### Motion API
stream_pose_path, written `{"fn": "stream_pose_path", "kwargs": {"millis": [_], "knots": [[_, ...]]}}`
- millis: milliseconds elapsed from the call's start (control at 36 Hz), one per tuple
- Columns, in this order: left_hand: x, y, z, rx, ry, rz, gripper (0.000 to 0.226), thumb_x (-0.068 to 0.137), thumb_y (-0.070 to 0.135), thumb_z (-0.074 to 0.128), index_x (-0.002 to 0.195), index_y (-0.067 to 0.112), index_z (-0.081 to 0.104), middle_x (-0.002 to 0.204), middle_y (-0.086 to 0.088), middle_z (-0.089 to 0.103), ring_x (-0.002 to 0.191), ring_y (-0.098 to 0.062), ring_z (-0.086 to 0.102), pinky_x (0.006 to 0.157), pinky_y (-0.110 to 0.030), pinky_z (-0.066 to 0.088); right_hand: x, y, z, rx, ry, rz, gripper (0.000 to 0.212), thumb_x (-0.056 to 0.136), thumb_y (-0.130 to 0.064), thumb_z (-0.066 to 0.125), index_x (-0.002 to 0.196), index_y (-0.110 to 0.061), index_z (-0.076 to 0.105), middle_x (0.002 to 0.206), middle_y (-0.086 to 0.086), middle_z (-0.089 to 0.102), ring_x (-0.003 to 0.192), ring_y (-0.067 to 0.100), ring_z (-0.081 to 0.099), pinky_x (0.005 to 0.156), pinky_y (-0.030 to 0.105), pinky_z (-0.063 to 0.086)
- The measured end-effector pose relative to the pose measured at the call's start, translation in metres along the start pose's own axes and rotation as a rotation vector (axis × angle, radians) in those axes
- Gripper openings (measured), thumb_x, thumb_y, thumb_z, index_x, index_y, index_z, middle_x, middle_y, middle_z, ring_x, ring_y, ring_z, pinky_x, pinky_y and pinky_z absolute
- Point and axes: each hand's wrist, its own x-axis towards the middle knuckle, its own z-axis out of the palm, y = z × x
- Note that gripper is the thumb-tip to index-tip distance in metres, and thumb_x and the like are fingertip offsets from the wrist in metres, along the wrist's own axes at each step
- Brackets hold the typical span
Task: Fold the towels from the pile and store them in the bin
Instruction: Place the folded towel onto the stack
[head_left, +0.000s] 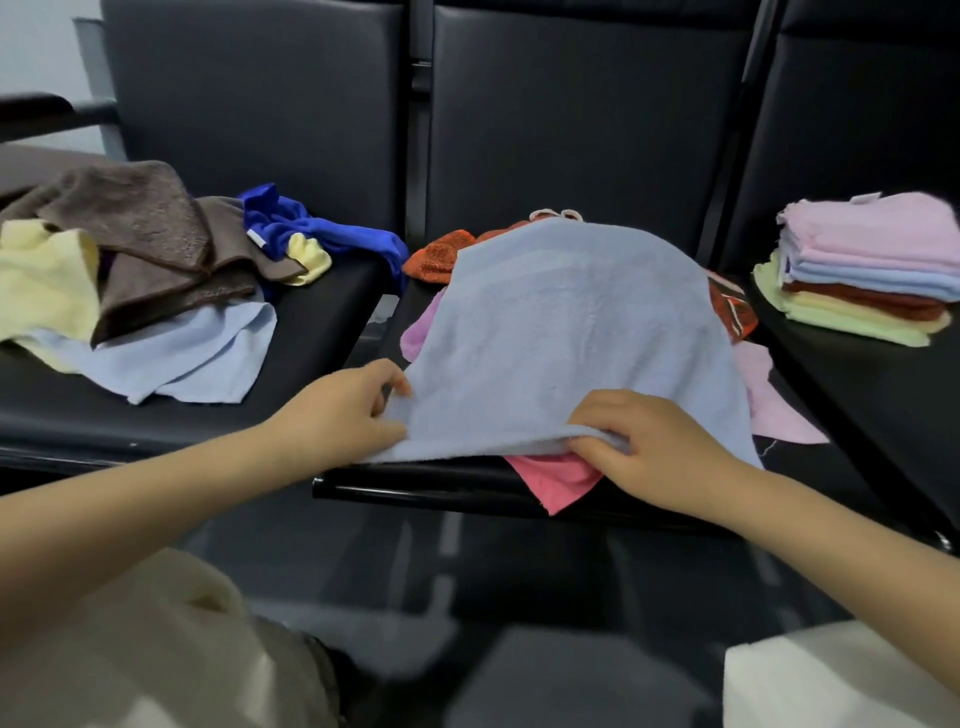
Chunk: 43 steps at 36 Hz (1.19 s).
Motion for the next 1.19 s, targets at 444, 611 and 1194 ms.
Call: {"fn": "stream_pose_path", "kwargs": {"millis": [444,611,1194], "knots": [[0.034,0.047,0.019,0.114,0.413,0.6,0.048,0.086,0.043,0.024,0.101,0.015,0.06,0.086,-0.005,0.067,0.079,-0.031,0.061,0.059,-0.035,0.04,0.013,0.011,-0.026,-0.001,-0.05,0.119,0.038,0.089,-0.025,0.068,0.061,-0.013,0.045,0.054,-0.002,0.042,0.055,0.011,0.04,0.054,0.023,0.029],[0.065,0.044,-0.003,0.287,0.449,0.566,0.054,0.081,0.059,0.026,0.087,0.016,0.059,0.068,-0.004,0.062,0.062,-0.029,0.057,0.053,-0.031,0.032,0.009,0.041,-0.068,-0.107,-0.008,0.244,0.032,0.092,-0.016,0.059,0.066,-0.001,0.048,0.06,0.006,0.046,0.056,0.009,0.037,0.056,0.025,0.027],[0.05,0.034,-0.021,-0.576,-0.05,0.211,0.039,0.087,0.042,0.054,0.093,0.005,0.064,0.081,0.0,0.06,0.077,-0.01,0.052,0.07,-0.025,0.041,-0.033,0.065,-0.089,0.633,0.083,0.666,0.008,0.092,-0.023,0.063,0.09,-0.018,0.069,0.086,-0.001,0.074,0.069,0.002,0.067,0.058,0.015,0.048]]}}
